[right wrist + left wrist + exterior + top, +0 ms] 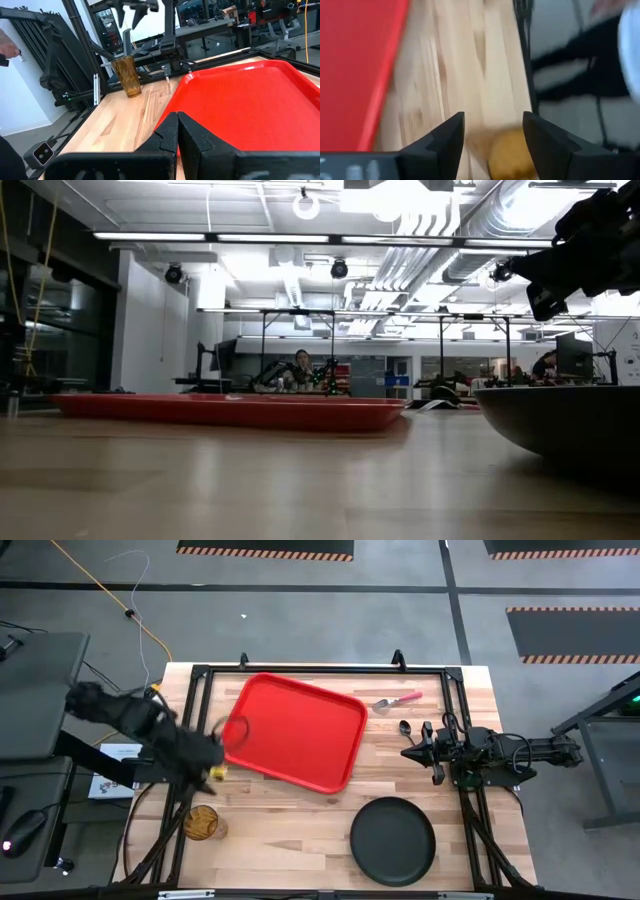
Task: Pick and place plate/cup/fork/spoon on tray
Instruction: Put the yellow cup on the red serving tray
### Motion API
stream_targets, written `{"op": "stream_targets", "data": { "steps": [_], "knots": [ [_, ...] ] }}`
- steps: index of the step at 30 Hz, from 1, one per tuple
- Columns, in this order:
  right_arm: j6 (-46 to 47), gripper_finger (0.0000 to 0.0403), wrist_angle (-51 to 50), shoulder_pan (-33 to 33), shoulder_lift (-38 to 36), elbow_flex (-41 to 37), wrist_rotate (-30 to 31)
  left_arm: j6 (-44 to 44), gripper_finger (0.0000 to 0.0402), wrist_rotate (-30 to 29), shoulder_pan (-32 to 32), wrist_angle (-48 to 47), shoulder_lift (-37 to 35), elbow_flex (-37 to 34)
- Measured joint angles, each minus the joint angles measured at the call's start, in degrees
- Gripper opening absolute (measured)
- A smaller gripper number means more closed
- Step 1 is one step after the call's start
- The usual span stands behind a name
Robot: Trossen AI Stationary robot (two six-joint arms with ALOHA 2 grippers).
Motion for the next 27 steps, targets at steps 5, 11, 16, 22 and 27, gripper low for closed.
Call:
{"op": "stream_targets", "data": {
  "steps": [5,11,16,22,27],
  "knots": [
    [0.0,0.0,0.0,0.0,0.0,0.0,0.0,-5.5,0.0196,-6.0,-14.3,-1.3,5.2,-0.9],
    [0.0,0.0,0.0,0.0,0.0,0.0,0.0,-7.8,0.0196,-15.5,-23.2,-2.9,12.2,-1.2],
    [0.0,0.0,0.0,0.0,0.0,0.0,0.0,-9.7,0.0196,-16.2,-24.3,-5.6,16.9,-1.2],
    [0.0,0.0,0.0,0.0,0.0,0.0,0.0,-10.5,0.0196,-13.9,-24.3,-6.1,20.2,-1.2],
    [0.0,0.0,0.0,0.0,0.0,0.0,0.0,-12.4,0.0196,-13.2,-24.3,-5.7,20.4,-4.8]
  ]
}}
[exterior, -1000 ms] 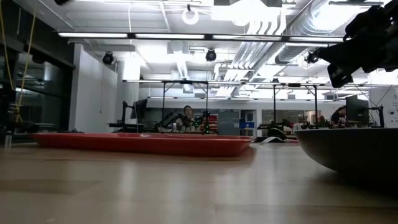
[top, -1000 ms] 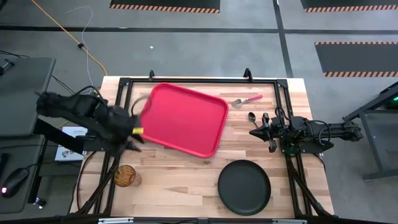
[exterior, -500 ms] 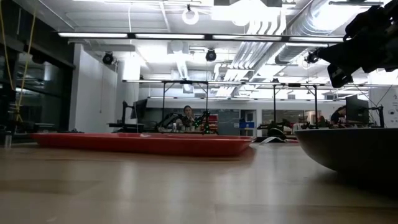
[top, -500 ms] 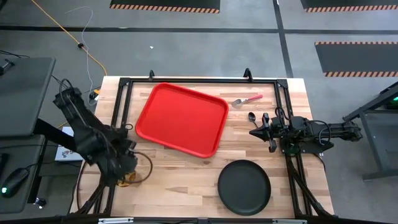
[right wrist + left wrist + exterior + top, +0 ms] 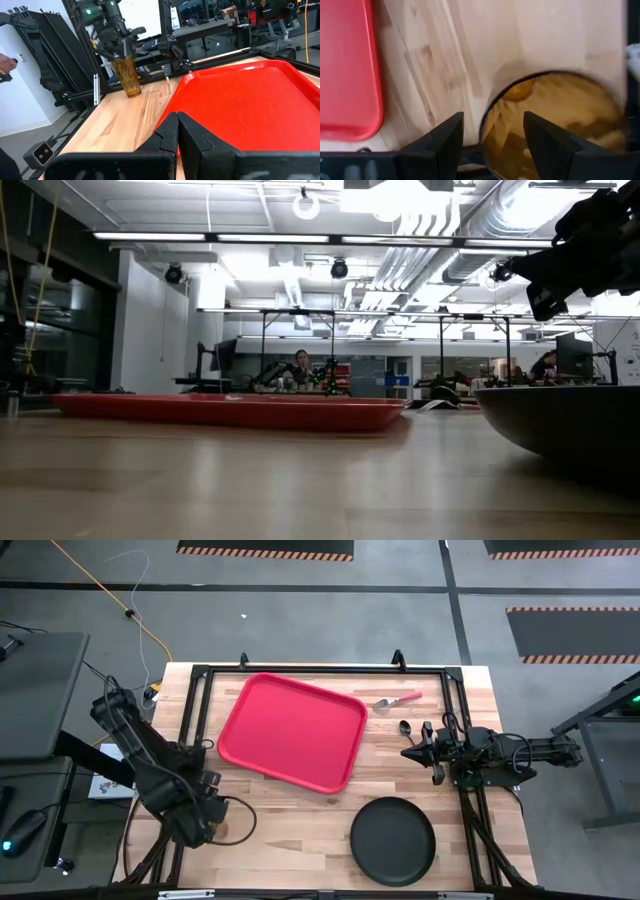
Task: Pick and place plate/cup/fork/spoon on tray
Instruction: Put the yellow cup on the red serving tray
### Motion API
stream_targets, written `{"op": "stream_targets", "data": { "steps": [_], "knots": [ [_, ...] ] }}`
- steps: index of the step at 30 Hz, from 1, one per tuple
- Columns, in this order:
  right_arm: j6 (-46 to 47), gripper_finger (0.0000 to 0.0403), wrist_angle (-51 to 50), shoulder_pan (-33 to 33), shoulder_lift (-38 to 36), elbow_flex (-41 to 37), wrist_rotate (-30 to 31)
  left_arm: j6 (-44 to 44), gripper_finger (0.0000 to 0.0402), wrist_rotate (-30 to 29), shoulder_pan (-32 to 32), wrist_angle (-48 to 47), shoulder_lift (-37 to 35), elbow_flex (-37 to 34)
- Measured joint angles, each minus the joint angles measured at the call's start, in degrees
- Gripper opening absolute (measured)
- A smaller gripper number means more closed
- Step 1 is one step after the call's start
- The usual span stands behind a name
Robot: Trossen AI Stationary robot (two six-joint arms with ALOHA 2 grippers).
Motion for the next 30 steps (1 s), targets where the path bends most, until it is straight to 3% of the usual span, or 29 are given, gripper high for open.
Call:
{"op": "stream_targets", "data": {
  "steps": [12,15,19,21,26,30],
  "knots": [
    [0.0,0.0,0.0,0.0,0.0,0.0,0.0,2.0,0.0186,1.6,0.0,5.1,0.0,-7.4],
    [0.0,0.0,0.0,0.0,0.0,0.0,0.0,2.3,0.0152,2.0,0.0,4.8,0.0,-8.4],
    [0.0,0.0,0.0,0.0,0.0,0.0,0.0,3.5,0.0053,4.6,0.8,4.5,-0.5,-7.3],
    [0.0,0.0,0.0,0.0,0.0,0.0,0.0,3.6,0.0015,6.5,2.2,4.0,-0.7,-5.7],
    [0.0,0.0,0.0,0.0,0.0,0.0,0.0,6.2,0.0006,6.8,9.0,-1.5,-1.4,4.2],
    [0.0,0.0,0.0,0.0,0.0,0.0,0.0,11.2,0.0005,1.6,20.2,-6.4,-1.1,16.4]
  ]
}}
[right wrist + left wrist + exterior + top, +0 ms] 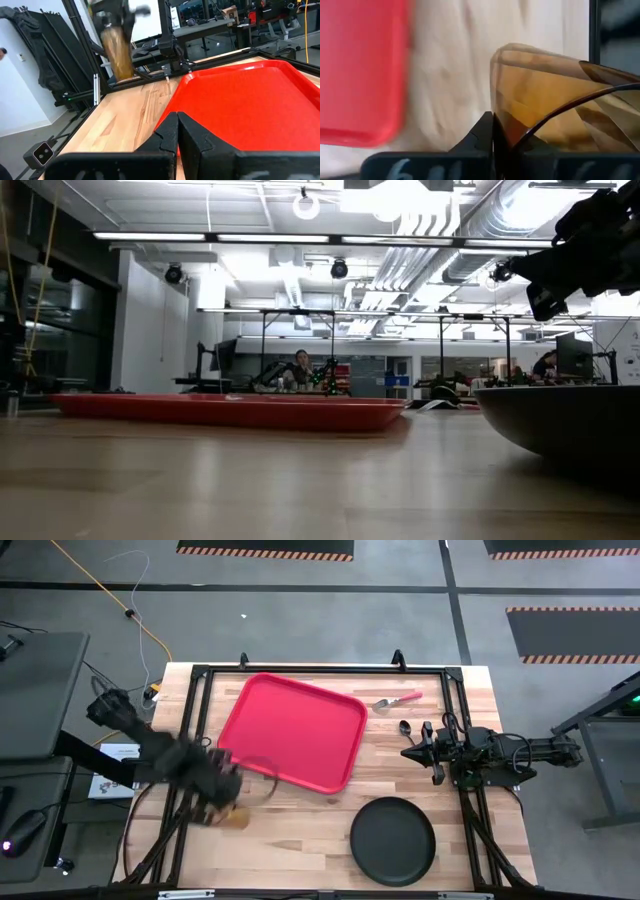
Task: Pick and place plate/cup/fork/spoon on tray
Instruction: Put the yellow cup on the red serving tray
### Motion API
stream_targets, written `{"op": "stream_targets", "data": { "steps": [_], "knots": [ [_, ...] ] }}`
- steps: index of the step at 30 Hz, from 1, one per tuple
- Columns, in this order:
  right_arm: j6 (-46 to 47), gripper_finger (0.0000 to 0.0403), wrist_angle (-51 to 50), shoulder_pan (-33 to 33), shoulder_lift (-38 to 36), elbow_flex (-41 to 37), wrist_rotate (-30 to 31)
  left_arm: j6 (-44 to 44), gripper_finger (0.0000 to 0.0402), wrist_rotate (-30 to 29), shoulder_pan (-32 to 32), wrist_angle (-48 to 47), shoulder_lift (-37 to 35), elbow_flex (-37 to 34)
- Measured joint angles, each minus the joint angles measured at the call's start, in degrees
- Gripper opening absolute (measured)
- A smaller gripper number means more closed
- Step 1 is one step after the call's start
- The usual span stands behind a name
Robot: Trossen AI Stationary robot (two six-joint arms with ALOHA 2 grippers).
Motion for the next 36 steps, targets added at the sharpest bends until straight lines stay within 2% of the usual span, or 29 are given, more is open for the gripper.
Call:
{"op": "stream_targets", "data": {
  "steps": [2,6,12,14,18,21,24,29,36],
  "knots": [
    [0.0,0.0,0.0,0.0,0.0,0.0,0.0,3.7,0.0004,-3.2,7.5,-2.4,0.8,5.5],
    [0.0,0.0,0.0,0.0,0.0,0.0,0.0,14.8,0.0003,-8.4,26.4,-5.7,3.6,13.1],
    [0.0,0.0,0.0,0.0,0.0,0.0,0.0,32.9,0.0002,-10.5,53.6,-4.5,10.7,14.3],
    [0.0,0.0,0.0,0.0,0.0,0.0,0.0,36.5,0.0002,-10.1,61.1,-2.5,14.2,14.3],
    [0.0,0.0,0.0,0.0,0.0,0.0,0.0,41.3,0.0001,-3.9,72.7,4.5,20.4,14.3],
    [0.0,0.0,0.0,0.0,0.0,0.0,0.0,42.2,0.0001,-2.6,78.4,7.0,24.9,14.3],
    [0.0,0.0,0.0,0.0,0.0,0.0,0.0,41.8,0.0001,-2.1,81.9,5.7,29.1,14.3],
    [0.0,0.0,0.0,0.0,0.0,0.0,0.0,41.4,0.0001,1.3,83.7,4.6,32.1,14.3],
    [0.0,0.0,0.0,0.0,0.0,0.0,0.0,40.4,0.0001,-1.1,84.1,5.4,33.1,14.3]
  ]
}}
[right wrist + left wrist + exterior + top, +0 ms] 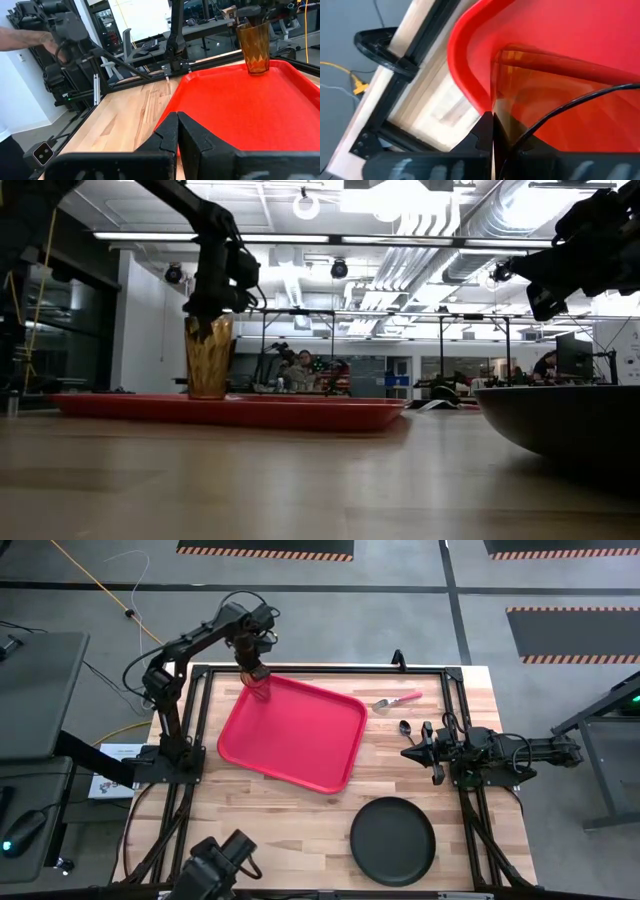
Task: Pick and place plate/cup/fork/spoon on tray
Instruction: Put the yellow cup on the red serving tray, then put the black plate on the red serving tray
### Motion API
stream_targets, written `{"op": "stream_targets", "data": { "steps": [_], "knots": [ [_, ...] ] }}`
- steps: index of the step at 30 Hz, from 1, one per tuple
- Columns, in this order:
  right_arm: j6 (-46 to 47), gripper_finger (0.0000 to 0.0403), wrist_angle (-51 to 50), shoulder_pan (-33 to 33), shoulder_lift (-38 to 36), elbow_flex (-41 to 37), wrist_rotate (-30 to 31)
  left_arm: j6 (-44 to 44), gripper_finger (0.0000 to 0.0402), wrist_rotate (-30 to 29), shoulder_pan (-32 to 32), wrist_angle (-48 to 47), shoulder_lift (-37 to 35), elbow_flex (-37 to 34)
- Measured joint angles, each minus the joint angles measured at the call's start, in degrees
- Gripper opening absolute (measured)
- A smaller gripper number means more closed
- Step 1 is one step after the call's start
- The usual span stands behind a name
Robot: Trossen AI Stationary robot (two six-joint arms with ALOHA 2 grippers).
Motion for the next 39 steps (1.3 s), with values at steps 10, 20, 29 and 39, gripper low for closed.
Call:
{"op": "stream_targets", "data": {
  "steps": [10,20,29,39],
  "knots": [
    [0.0,0.0,0.0,0.0,0.0,0.0,0.0,-6.2,0.0024,0.0,-1.1,1.3,-0.1,0.0],
    [0.0,0.0,0.0,0.0,0.0,0.0,0.0,-8.7,0.0112,-1.1,-3.2,0.9,-0.3,0.0],
    [0.0,0.0,0.0,0.0,0.0,0.0,0.0,-9.2,0.0189,-1.3,-3.6,-0.4,-0.8,5.3],
    [0.0,0.0,0.0,0.0,0.0,0.0,0.0,-7.5,0.0214,-1.3,-3.3,-2.4,-0.8,15.5]
  ]
}}
